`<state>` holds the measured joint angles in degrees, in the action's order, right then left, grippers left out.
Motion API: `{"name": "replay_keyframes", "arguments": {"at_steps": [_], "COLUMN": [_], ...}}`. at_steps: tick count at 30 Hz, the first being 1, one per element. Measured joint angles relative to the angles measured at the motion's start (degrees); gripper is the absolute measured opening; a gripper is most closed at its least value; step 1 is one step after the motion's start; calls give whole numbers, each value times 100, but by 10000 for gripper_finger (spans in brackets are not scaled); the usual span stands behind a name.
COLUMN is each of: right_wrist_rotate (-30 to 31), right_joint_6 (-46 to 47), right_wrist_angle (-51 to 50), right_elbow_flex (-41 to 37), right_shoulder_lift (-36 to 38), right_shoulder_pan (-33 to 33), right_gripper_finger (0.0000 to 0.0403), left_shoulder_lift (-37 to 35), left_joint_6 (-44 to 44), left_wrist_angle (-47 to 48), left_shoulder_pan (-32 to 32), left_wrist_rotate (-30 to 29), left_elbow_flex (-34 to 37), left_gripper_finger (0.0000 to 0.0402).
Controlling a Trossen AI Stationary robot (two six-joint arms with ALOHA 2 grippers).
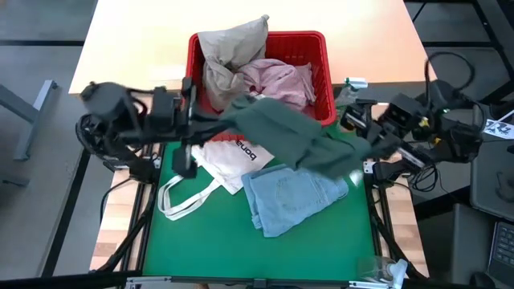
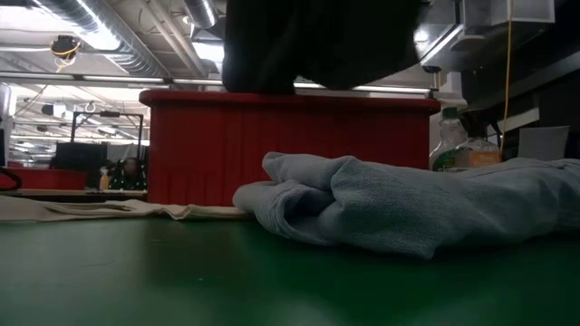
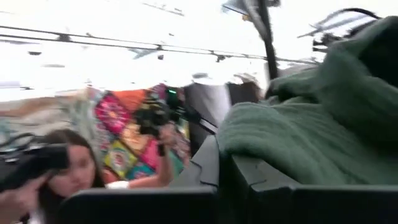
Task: Fold laundry
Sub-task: Fold the green shirt
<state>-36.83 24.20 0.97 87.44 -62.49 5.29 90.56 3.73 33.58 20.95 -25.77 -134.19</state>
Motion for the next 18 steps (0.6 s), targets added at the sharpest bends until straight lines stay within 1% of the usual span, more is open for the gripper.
{"name": "replay_keyframes", "arguments": {"at_steps": [2,6,12,15,18], "right_wrist_rotate": [167,523,784,792,833], "right_joint_6": [-1,-3,-34,-81,-301], "right_wrist_angle": [266,486,607,484,-22], "right_elbow_flex": [0,0,0,0,0], "right_shoulder_lift": [-71,-188,-281,-275,-252], "right_shoulder_pan": [346,959,1544,1715,1840], "right_gripper_finger": [4,10,5,4,9], "left_shoulder_lift": [2,0,2,19,85], "left_joint_6": [0,0,0,0,-3], "left_wrist_angle": [-208,-465,-466,-147,378], "left_shoulder_pan": [249,706,1188,1291,1280], "left_wrist_rotate": [-10,-13,-178,-186,-333], "left_elbow_flex": [0,0,0,0,52], "left_gripper_finger": [0,0,0,0,0]}}
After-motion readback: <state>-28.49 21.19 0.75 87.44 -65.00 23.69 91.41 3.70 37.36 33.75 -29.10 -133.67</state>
